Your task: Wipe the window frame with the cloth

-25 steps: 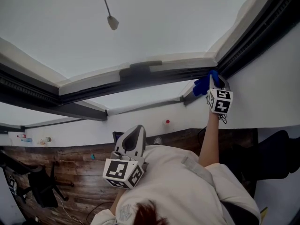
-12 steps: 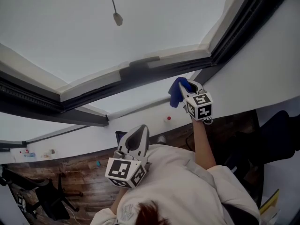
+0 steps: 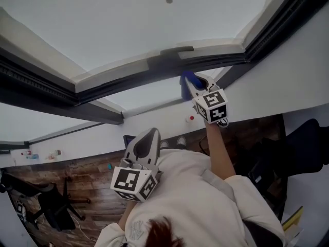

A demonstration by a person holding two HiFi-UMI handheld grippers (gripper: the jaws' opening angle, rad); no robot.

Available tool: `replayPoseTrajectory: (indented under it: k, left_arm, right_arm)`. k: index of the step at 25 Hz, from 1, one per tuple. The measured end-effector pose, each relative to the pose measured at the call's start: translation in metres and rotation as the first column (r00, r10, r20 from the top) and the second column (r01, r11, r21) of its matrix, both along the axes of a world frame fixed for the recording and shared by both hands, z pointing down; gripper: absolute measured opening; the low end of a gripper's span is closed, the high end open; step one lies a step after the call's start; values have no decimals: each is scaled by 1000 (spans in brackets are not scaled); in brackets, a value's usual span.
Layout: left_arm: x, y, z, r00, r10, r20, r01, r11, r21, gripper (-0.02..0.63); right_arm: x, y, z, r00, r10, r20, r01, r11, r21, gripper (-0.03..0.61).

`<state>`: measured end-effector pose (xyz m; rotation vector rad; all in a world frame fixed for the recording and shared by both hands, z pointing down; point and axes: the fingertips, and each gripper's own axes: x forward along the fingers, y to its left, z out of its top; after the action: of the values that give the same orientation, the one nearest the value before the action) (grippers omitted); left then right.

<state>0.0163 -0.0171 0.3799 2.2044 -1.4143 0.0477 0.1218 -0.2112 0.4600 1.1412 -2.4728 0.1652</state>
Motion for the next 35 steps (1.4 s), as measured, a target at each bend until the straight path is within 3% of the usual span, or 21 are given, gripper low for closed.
replayPoseTrajectory:
  k: [9, 16, 20, 35]
  left_arm:
    - [-51, 13, 2, 990, -139, -8, 139, 990, -2, 5]
    - [-63, 14, 2, 981, -196, -4, 196, 981, -4, 5]
    - [-60, 8, 2, 982, -187, 2, 187, 982, -2, 5]
    - [-32, -15, -1, 993, -121, 15, 121, 993, -4, 5]
  right_arm:
    - [-83, 7, 10, 987, -160, -26, 160, 987, -9, 49]
    - [-95, 1, 22, 975, -197, -101, 197, 980, -6, 49]
    - [-96, 0, 24, 965, -223, -140, 226, 974, 6, 49]
    - [-93, -1, 23, 954, -281, -108, 284, 959, 4, 49]
